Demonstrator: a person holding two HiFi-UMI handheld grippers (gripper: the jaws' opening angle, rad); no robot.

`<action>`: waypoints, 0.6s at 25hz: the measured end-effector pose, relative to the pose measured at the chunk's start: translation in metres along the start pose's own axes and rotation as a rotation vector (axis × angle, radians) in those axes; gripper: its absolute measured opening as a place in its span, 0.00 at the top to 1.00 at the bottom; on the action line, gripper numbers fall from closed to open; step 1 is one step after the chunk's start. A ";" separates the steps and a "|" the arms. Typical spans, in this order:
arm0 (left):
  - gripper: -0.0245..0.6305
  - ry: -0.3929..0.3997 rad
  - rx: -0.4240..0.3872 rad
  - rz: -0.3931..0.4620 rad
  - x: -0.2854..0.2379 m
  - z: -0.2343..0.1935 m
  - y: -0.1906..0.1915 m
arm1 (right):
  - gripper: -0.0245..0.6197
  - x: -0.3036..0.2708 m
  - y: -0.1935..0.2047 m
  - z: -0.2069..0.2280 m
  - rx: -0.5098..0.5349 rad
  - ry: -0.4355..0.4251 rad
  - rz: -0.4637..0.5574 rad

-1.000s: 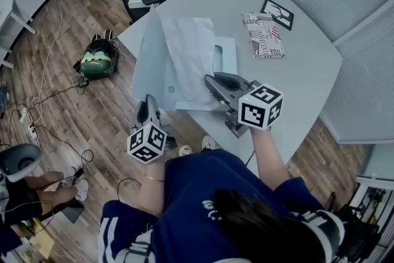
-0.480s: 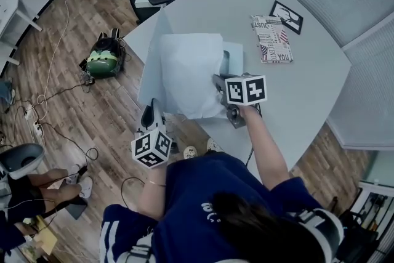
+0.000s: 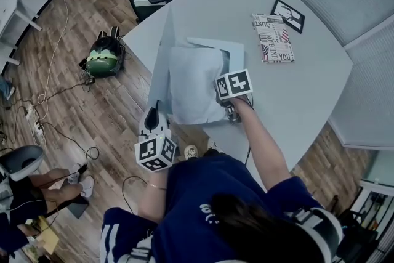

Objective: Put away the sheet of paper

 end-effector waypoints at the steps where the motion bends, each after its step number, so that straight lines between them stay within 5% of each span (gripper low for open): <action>1: 0.91 0.002 -0.004 -0.002 0.000 0.000 0.000 | 0.94 -0.004 0.001 0.001 -0.007 0.002 -0.016; 9: 0.91 0.011 -0.010 -0.013 -0.002 -0.003 -0.001 | 0.94 -0.022 -0.002 0.004 -0.101 -0.033 -0.089; 15: 0.91 0.007 -0.004 -0.013 -0.003 -0.003 -0.002 | 0.94 -0.024 0.000 0.000 -0.052 -0.022 -0.140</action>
Point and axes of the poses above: the fingertips, and each gripper's own axes: x backward along the fingers, z to its right, y out of its underside, the point moved 8 cm from there along x, backward along the fingers, and after that the axes turned 10 degrees about y, right-handed, at the moved point
